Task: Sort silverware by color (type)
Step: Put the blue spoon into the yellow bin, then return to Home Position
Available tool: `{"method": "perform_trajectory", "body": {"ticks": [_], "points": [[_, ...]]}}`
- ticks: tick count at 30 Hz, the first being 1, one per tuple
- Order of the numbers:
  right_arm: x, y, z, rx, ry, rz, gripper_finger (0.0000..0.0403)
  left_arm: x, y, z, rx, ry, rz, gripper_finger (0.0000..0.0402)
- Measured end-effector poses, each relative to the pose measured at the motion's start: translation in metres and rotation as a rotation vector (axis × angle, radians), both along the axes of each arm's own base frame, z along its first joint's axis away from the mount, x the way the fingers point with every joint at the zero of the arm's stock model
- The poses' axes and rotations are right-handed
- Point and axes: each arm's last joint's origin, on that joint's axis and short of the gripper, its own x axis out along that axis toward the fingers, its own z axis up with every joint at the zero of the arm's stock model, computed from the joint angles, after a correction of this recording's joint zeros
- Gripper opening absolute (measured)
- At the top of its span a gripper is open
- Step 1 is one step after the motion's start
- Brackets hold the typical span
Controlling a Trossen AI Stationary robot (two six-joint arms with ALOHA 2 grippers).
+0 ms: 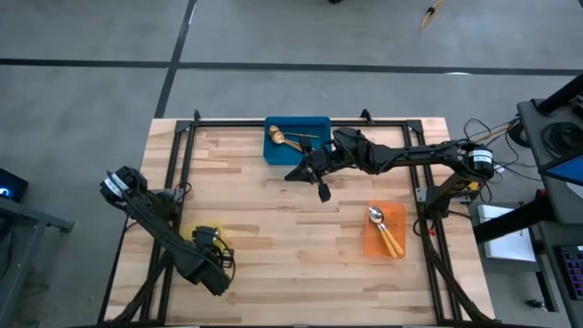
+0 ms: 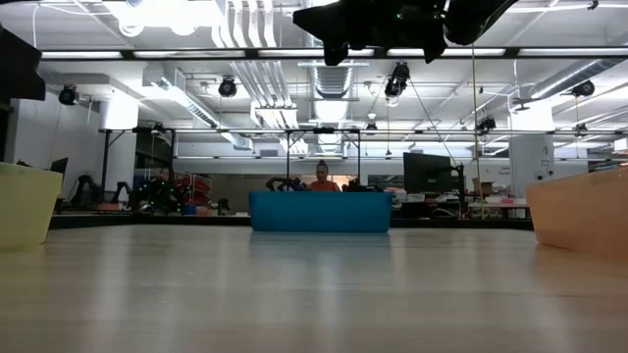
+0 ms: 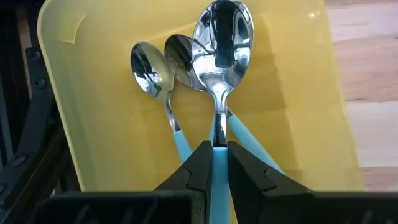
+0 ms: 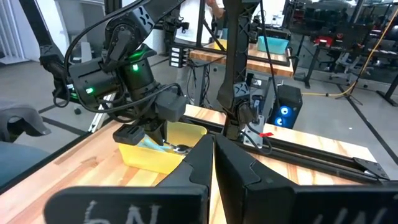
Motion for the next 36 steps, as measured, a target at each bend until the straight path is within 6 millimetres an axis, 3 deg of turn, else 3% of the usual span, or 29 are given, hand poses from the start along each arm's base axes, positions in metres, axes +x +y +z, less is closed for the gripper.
{"method": "perform_trajectory", "body": {"ticks": [12, 25, 30, 36], "points": [[0.0, 0.0, -0.001, -0.001, 0.005, 0.0, 0.0009, 0.003, 0.003, 0.0, 0.031, -0.04, 0.01, 0.0028], [0.0, 0.0, -0.001, -0.001, 0.006, 0.0, 0.0009, 0.004, 0.002, 0.001, 0.027, -0.049, 0.002, 0.0092], [0.0, 0.0, -0.001, -0.002, 0.006, 0.0, 0.0009, 0.001, 0.004, 0.012, -0.01, -0.06, -0.147, 0.0097], [0.0, 0.0, -0.001, -0.008, 0.004, 0.001, 0.0009, -0.004, 0.012, 0.042, -0.08, -0.162, -0.428, 0.0083]]}}
